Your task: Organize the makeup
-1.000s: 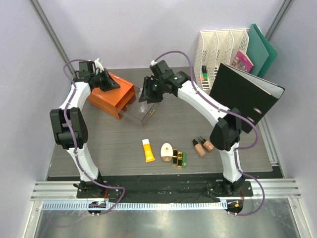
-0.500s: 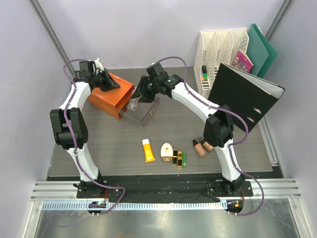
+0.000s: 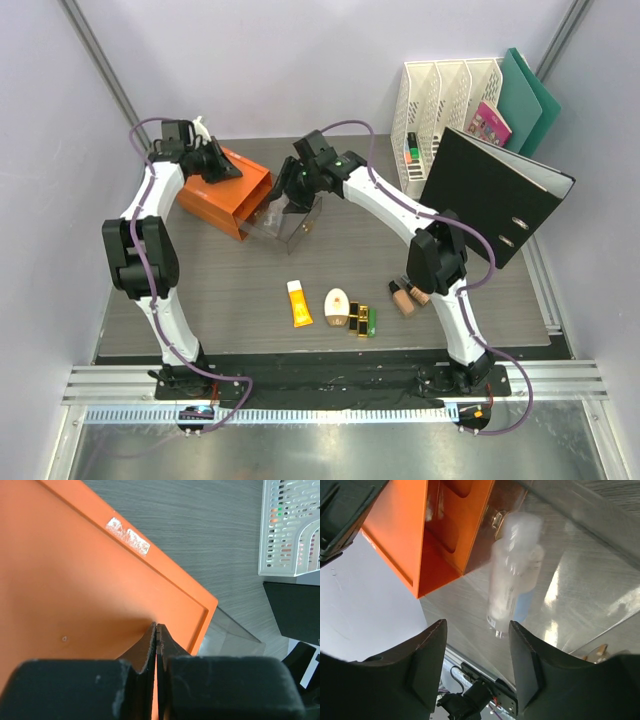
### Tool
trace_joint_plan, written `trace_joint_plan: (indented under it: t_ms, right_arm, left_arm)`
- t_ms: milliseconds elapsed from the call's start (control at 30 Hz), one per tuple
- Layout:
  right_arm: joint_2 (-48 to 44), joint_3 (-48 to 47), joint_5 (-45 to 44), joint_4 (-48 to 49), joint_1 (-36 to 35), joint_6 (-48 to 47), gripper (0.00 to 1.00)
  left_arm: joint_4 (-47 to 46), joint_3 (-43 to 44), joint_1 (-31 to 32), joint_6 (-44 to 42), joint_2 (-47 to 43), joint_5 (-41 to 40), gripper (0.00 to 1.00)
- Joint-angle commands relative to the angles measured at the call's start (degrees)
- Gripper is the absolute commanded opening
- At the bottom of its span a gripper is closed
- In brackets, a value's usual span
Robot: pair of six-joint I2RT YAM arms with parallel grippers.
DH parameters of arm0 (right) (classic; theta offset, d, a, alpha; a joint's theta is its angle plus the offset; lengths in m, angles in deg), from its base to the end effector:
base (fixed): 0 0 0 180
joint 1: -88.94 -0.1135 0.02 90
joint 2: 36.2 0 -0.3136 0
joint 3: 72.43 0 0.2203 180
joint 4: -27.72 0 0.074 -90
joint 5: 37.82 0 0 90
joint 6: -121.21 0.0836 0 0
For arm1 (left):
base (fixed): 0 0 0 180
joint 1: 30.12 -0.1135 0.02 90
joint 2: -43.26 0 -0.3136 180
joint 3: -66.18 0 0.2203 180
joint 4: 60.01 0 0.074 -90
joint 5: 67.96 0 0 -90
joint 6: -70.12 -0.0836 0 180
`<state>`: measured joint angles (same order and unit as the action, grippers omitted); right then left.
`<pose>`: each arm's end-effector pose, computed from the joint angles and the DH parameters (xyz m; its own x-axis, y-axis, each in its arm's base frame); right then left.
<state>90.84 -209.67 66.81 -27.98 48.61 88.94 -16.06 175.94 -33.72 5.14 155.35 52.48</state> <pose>0.3936 0.3619 0.2924 -0.9339 0.2803 -0.2219 0.0534 0.7230 0.6888 0.4608 -0.0134 0.2896 -0.7785 -0.4143 -0.4714 -0.0374 0.7804 -0.6241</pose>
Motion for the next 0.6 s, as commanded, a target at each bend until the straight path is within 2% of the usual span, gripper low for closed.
trace_joint_plan:
  t_ms: [0, 233, 333, 433, 533, 567]
  right_arm:
    - [-1.89, -4.61, -0.92, 0.44, 0.43, 0.1, 0.59]
    - [-7.49, -3.73, -3.29, -2.54, 1.75, -3.23, 0.58]
    - [-11.71, -1.89, -9.17, -7.71, 2.37, -8.33, 0.58]
    - [-18.04, 2.06, -18.74, -14.47, 2.72, -15.77, 0.59]
    - [-24.2, 10.74, -26.31, -19.84, 3.25, -21.67, 0.6]
    - [-25.95, 16.69, -27.89, -20.65, 3.42, -22.66, 0.61]
  left_arm:
    - [22.22, -5.27, -0.36, -5.94, 8.14, -13.65, 0.0]
    - [22.66, -5.27, -0.54, -6.12, 8.14, -13.56, 0.0]
    - [22.75, -5.1, -0.54, -6.12, 7.97, -13.56, 0.0]
    - [23.1, -4.74, -0.62, -5.94, 8.14, -13.65, 0.0]
    - [23.36, -4.39, -0.45, -5.94, 8.14, -13.74, 0.0]
    - [23.45, -4.3, -0.53, -5.94, 8.32, -13.91, 0.0]
